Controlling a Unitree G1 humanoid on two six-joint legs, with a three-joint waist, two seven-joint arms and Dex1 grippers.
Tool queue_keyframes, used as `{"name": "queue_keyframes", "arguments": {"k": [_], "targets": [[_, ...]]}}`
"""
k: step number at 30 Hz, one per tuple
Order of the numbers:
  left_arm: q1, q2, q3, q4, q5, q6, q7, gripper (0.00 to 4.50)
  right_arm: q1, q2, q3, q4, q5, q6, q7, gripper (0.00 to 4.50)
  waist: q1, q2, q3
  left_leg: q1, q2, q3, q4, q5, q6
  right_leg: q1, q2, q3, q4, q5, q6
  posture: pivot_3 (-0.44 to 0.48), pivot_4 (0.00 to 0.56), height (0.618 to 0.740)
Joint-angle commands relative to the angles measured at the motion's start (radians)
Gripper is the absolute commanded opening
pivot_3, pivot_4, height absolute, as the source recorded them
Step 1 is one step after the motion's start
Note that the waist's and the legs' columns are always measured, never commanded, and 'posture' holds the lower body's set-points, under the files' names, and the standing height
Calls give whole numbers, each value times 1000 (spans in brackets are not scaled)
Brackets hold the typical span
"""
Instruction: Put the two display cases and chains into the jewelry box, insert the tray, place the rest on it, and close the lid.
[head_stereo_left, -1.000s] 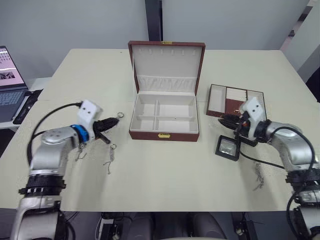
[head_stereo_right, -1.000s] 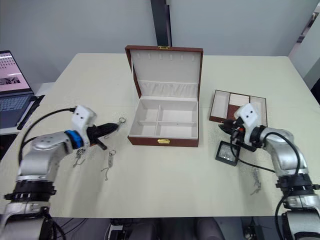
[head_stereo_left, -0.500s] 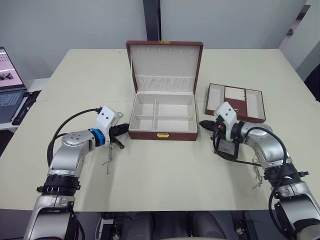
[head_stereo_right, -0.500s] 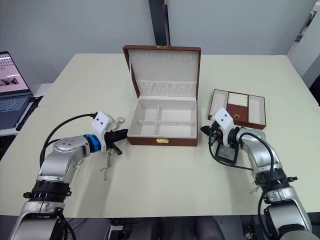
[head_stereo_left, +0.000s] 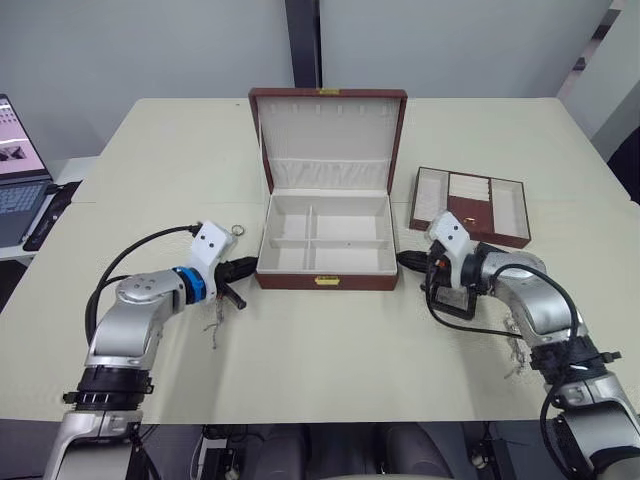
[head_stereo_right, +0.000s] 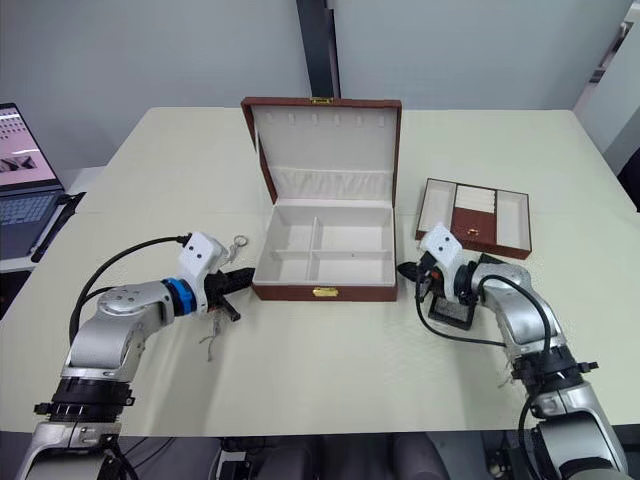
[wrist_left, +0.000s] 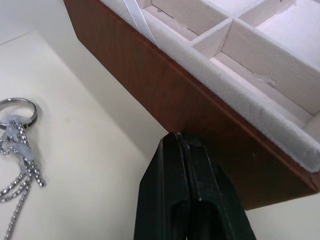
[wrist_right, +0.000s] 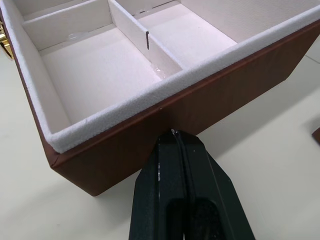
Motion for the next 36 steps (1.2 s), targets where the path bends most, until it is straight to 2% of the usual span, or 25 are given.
{"name": "queue_keyframes", "arguments": {"k": [1, 9, 23, 35, 36], "targets": [[36, 2, -21, -102, -48, 24, -44, 0, 24, 6, 7, -95, 48, 12, 32, 18, 0, 0, 0, 0, 0, 0, 0, 0, 0, 0, 0, 0, 0, 0, 0, 0, 150, 740], [114, 31, -4, -194, -77, 75, -51, 0, 94, -25, -12, -184, 74, 57, 32, 18, 1, 0, 0, 0, 0, 0, 0, 0, 0, 1, 0, 0, 0, 0, 0, 0, 150, 740], [110, 40, 16, -162, -69, 50, -37, 0, 98, -38, -32, -167, 69, 51, 24, 18, 1, 0, 0, 0, 0, 0, 0, 0, 0, 1, 0, 0, -1, 0, 0, 0, 150, 740], [95, 100, 143, -73, -108, 5, -53, 0, 103, -114, -144, -107, 126, 5, 66, 18, 2, 0, 0, 0, 0, 0, 0, 0, 0, 0, 0, 0, -1, 0, 0, 0, 150, 740], [96, 120, 170, -68, -124, 12, -69, 175, 110, -135, -175, -106, 148, 4, 90, 2, 2, -1, 0, 0, 0, 0, 0, 0, 0, 0, 0, 0, -1, 0, 0, 0, 150, 740]]}}
